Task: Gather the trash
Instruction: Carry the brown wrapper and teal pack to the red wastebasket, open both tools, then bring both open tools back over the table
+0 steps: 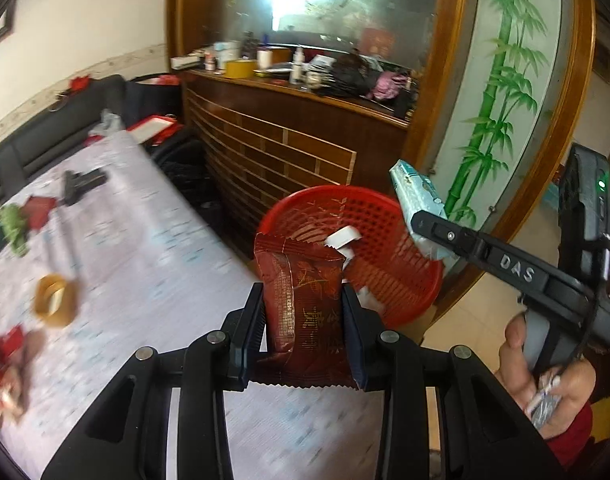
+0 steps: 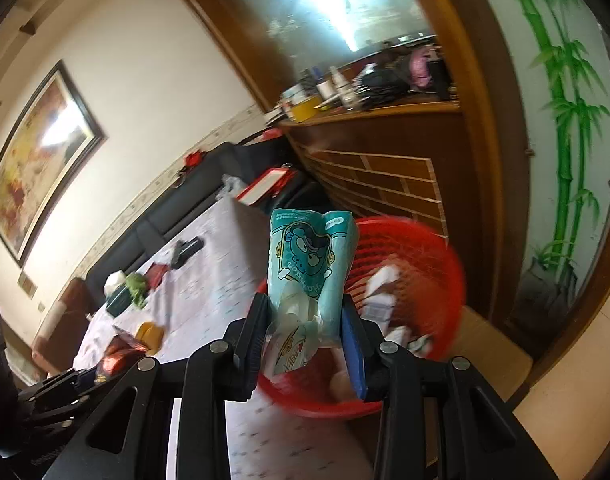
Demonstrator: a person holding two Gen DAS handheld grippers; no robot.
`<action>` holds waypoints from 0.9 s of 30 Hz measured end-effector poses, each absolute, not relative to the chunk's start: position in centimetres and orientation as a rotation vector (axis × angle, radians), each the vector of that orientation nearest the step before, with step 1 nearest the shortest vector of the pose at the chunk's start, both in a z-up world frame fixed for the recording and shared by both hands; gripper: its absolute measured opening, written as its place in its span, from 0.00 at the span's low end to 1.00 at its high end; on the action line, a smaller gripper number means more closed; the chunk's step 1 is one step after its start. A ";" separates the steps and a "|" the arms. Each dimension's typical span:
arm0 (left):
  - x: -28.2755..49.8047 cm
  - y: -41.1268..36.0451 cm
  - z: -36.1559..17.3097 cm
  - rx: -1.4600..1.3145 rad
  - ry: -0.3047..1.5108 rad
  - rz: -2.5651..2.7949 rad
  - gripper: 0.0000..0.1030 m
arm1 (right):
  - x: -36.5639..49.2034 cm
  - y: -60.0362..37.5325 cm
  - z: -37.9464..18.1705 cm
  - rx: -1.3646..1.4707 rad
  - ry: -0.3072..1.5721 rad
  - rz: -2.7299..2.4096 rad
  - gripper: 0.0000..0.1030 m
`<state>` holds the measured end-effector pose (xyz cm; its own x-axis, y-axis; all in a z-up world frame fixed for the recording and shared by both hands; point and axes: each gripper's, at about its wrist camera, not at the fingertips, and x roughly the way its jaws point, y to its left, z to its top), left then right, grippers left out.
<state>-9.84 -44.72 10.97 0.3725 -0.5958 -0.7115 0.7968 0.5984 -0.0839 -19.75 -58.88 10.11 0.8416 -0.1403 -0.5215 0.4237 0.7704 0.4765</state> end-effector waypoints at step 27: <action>-7.9 -32.8 9.0 0.177 0.787 -0.751 0.66 | -16.6 -54.4 8.5 0.579 0.557 -0.202 0.62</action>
<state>-7.87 -32.77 9.02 0.4658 -0.5451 -0.6971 0.6711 0.7311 -0.1232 -16.64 -54.41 8.55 0.8344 -0.0274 -0.5505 0.3319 0.8223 0.4622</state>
